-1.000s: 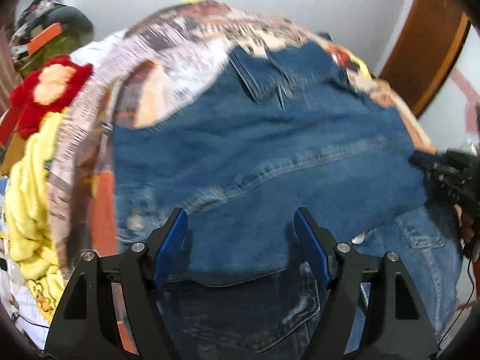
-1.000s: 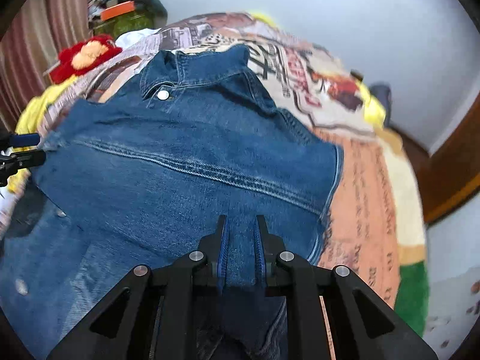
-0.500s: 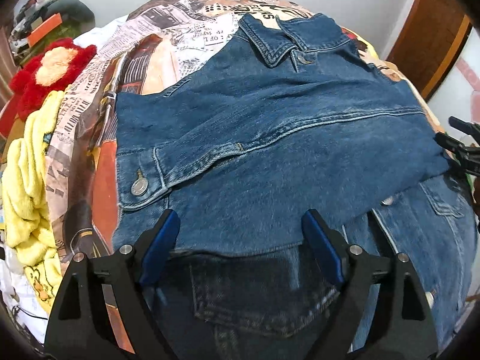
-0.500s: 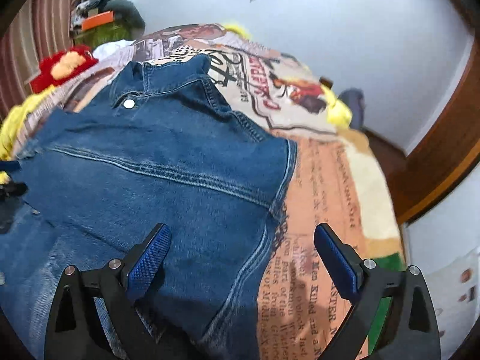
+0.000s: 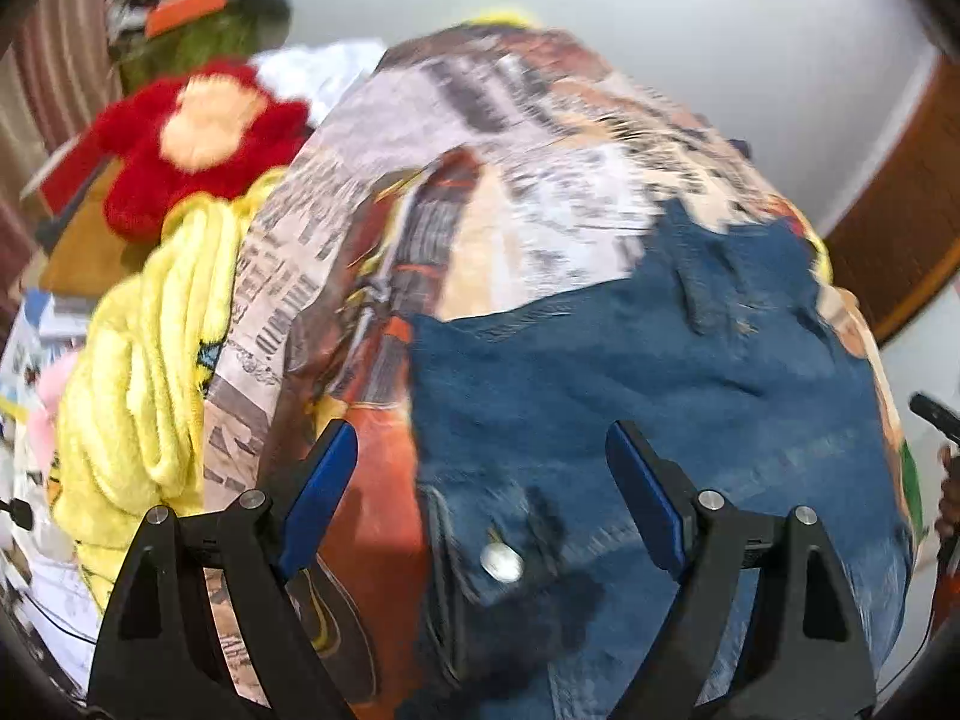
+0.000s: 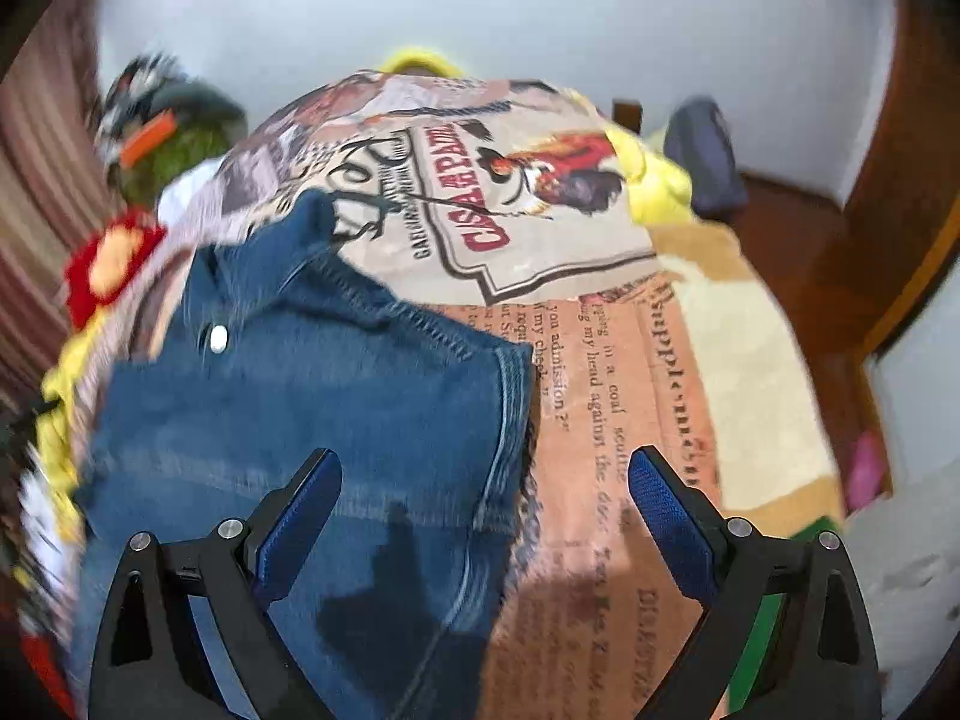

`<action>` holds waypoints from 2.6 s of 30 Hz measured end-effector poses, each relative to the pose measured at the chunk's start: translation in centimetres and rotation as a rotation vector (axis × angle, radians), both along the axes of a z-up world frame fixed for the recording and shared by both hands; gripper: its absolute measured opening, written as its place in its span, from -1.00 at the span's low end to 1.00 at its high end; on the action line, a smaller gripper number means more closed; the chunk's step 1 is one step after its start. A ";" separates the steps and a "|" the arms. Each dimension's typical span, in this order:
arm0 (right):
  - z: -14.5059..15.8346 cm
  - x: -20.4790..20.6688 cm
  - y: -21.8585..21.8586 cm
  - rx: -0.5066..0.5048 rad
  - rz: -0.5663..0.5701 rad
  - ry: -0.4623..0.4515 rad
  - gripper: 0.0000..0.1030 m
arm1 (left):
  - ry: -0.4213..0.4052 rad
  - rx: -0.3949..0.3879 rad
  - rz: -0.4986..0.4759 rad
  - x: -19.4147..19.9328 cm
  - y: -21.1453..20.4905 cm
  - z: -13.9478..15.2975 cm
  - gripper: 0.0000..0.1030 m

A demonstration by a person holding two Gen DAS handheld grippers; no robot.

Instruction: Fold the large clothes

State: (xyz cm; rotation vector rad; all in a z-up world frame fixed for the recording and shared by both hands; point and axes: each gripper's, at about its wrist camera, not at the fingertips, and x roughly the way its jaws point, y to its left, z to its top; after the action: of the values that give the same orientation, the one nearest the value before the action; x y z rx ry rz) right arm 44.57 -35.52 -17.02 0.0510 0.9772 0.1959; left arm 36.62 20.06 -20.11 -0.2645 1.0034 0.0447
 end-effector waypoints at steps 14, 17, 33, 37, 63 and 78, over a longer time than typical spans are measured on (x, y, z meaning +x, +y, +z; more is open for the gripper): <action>-7.6 6.8 -2.2 0.364 -0.086 0.264 0.20 | 0.152 -0.262 0.022 5.5 1.9 -8.7 0.52; -8.1 7.5 -1.4 0.401 -0.073 0.267 -0.21 | 0.131 -0.297 0.038 5.8 2.2 -8.6 0.16; 0.9 11.7 5.6 0.120 0.093 0.013 -0.77 | -0.056 0.089 -0.011 6.6 -0.6 -0.7 -0.84; 3.4 13.5 7.6 0.069 0.121 -0.066 -0.77 | -0.136 0.123 -0.006 6.9 0.0 2.3 -0.84; -6.4 19.2 6.5 -0.307 -0.037 -0.058 0.88 | 0.058 0.082 0.110 13.9 3.2 -7.9 -0.62; 3.7 11.3 4.2 -0.125 -0.004 -0.141 0.87 | 0.030 0.166 0.048 8.2 1.2 -0.4 -0.61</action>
State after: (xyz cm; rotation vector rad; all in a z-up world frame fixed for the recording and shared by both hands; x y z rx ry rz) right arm 55.84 -31.33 -13.28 -0.0741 0.8467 0.1327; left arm 44.85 21.21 -20.50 -0.1361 1.0167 0.1756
